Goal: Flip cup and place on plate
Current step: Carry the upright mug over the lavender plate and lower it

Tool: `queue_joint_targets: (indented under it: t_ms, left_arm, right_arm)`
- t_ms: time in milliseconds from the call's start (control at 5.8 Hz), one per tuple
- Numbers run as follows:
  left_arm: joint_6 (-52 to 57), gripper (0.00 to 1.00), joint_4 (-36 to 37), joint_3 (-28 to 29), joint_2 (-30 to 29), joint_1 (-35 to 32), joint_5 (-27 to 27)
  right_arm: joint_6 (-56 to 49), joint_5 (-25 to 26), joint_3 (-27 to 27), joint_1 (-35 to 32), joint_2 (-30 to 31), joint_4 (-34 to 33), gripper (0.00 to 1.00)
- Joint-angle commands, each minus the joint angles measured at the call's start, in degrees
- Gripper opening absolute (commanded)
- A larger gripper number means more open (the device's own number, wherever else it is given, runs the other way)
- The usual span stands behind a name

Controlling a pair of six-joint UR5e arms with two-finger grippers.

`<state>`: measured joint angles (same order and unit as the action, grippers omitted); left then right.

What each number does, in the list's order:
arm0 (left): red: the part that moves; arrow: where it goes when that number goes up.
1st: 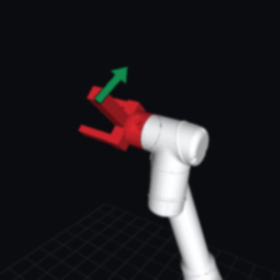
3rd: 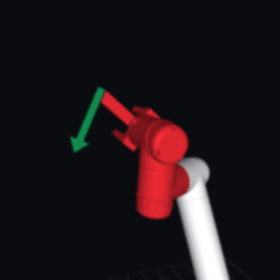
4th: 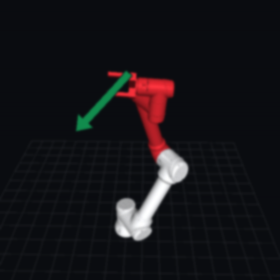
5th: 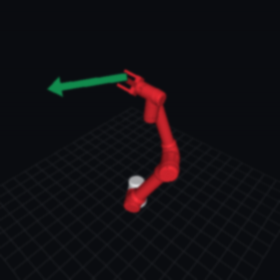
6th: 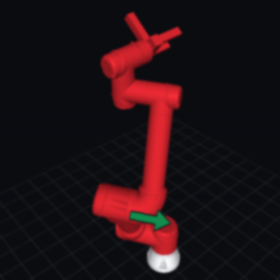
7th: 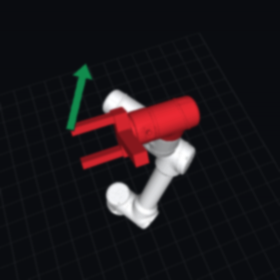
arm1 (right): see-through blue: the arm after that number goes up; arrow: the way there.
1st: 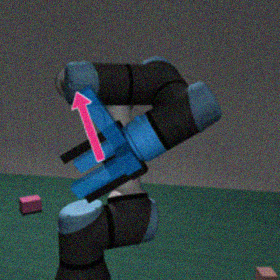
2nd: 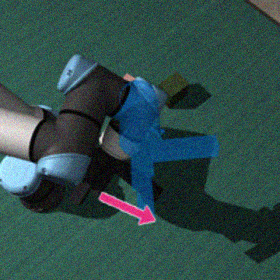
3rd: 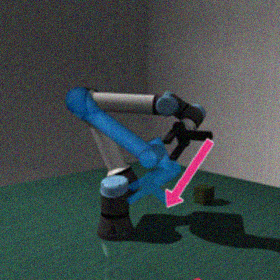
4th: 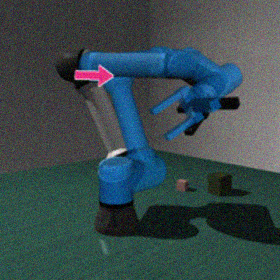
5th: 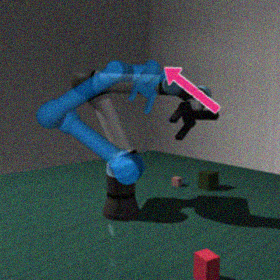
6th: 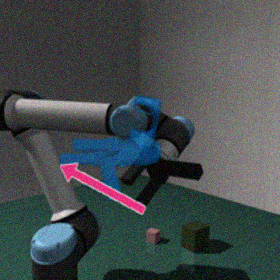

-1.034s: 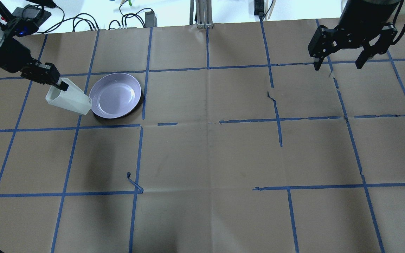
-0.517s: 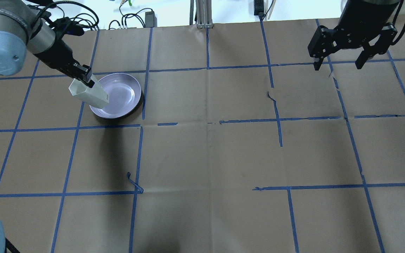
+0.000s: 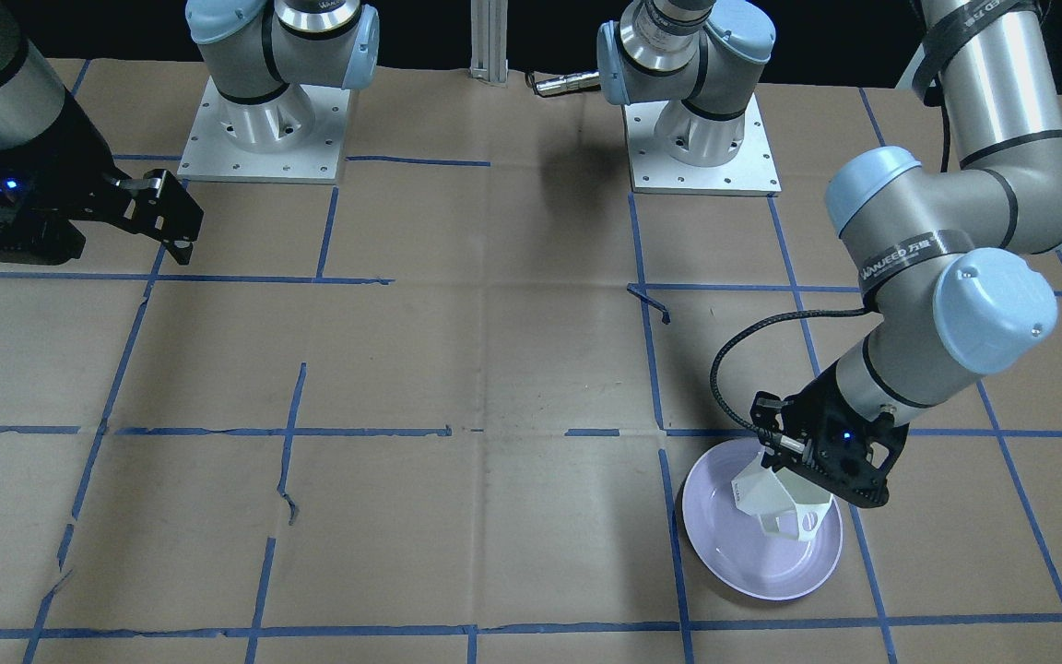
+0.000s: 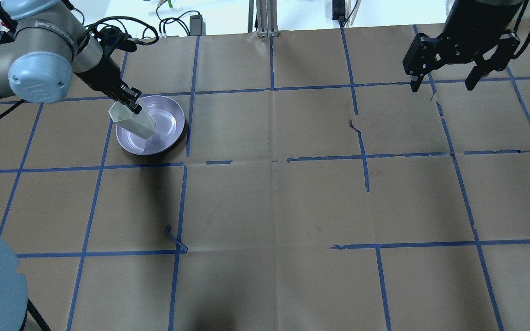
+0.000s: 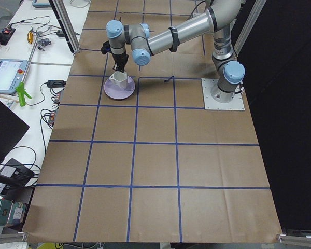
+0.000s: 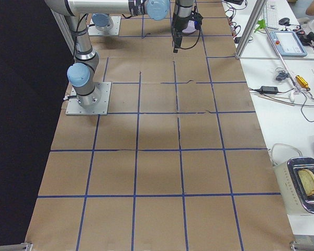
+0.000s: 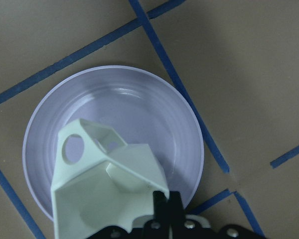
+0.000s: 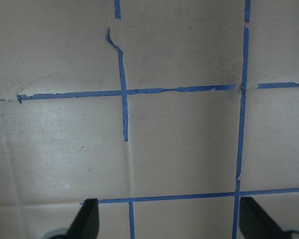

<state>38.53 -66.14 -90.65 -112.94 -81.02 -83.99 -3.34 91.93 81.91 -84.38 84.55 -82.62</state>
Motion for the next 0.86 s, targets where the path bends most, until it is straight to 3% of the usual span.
queue_joint_targets:
  t_ms: [0,345,517,690]
  left_arm:
    - [0.0,0.01,0.8,-0.1,-1.0,-0.7,-0.5]
    - [0.0,0.03,0.7,-0.3,-1.0,-0.7,-0.6]
    - [0.0,0.11,0.7,-0.5,-0.8,-0.7,-0.6]
    - [0.0,0.36,0.7,-0.5,-0.7,-0.7,-0.6]
  right_arm:
    - [0.0,0.0,0.0,0.0,0.0,0.0,1.00]
    - [0.0,0.0,0.0,0.0,0.0,0.0,1.00]
    - [0.0,0.0,0.0,0.0,0.0,0.0,1.00]
    - [0.0,0.0,0.0,0.0,0.0,0.0,1.00]
